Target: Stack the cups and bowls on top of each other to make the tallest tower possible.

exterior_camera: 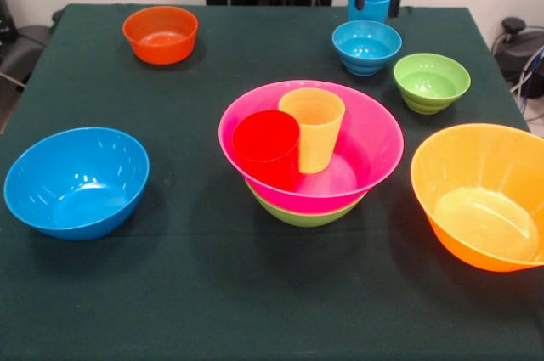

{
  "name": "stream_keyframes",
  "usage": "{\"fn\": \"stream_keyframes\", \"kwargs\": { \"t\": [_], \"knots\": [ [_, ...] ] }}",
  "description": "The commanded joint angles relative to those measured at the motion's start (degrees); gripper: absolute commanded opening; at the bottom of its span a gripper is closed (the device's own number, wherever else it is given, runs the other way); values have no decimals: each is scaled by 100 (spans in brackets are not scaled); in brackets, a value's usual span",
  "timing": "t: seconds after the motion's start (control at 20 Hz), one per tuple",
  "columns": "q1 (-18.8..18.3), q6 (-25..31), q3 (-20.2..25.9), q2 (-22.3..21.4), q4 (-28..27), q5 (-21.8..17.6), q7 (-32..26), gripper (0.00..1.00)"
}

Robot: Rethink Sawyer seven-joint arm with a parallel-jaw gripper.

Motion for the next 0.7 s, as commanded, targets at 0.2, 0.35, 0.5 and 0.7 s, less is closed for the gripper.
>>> {"fn": "stream_keyframes", "kwargs": {
  "t": [0.2, 0.35, 0.5, 0.7],
  "knots": [
    [-500, 439, 1220, 282, 455, -414, 249, 100],
    [-576, 452, 1340, 281, 492, -416, 290, 100],
    [-640, 454, 1434, 261, 517, -409, 329, 100],
    [-574, 536, 1302, 186, 421, -438, 260, 100]
  ]
}}
